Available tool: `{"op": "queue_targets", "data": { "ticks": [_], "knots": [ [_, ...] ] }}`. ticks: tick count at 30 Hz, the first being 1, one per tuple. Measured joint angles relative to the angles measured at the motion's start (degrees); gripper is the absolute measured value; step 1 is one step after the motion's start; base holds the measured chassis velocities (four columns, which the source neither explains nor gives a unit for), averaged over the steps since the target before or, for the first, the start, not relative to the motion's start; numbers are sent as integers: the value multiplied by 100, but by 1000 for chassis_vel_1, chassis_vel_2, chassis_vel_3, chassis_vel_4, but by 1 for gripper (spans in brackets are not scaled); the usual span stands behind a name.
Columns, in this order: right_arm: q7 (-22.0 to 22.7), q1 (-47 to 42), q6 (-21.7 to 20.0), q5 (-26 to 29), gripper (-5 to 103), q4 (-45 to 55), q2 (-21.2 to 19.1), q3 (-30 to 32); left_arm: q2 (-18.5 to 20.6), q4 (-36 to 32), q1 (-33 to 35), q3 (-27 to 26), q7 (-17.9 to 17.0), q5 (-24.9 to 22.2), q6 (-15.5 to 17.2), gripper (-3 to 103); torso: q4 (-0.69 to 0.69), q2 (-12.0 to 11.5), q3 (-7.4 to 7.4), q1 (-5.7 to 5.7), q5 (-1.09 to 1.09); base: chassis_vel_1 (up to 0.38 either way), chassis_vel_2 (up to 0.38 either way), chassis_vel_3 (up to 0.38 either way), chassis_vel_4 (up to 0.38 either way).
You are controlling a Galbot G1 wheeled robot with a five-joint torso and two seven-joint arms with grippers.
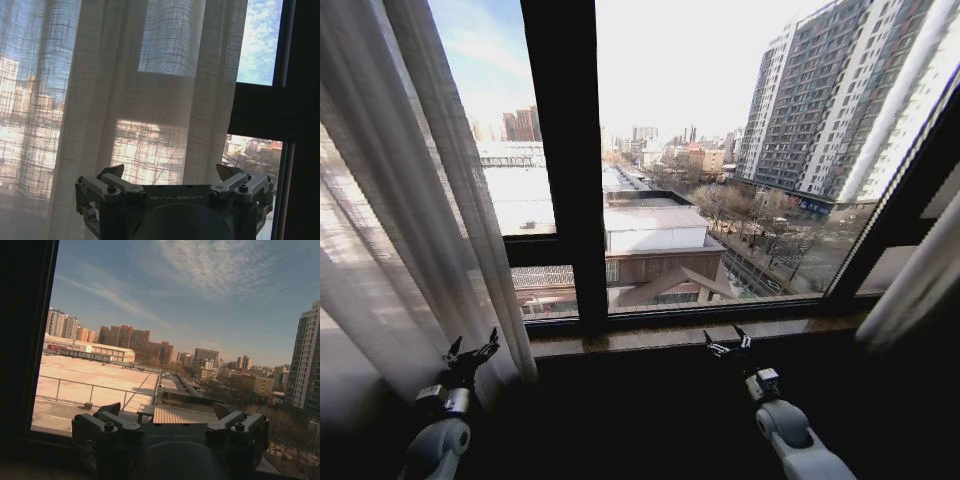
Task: Open the curtains by pulling them apart, changing their state from closed to fully open.
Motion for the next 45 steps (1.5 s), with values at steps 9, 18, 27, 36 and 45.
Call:
{"op": "queue_targets", "data": {
  "ticks": [9,18,27,36,45],
  "knots": [
    [0,0,0,0,100,0,0,0,0,0,0,0,0,0,0,100,0,0,1,1,-1,0,0,0,0],
    [0,0,0,0,100,0,0,0,0,0,0,0,0,0,0,100,0,0,1,2,-1,0,0,0,0],
    [0,0,0,0,100,0,0,0,0,0,0,0,0,0,0,100,0,0,1,2,0,0,0,0,0],
    [0,0,0,0,100,0,0,0,0,0,0,0,0,0,0,100,0,0,1,2,0,0,0,0,0],
    [0,0,0,0,100,0,0,0,0,0,0,0,0,0,0,100,0,0,1,2,-1,0,0,0,0]
  ]
}}
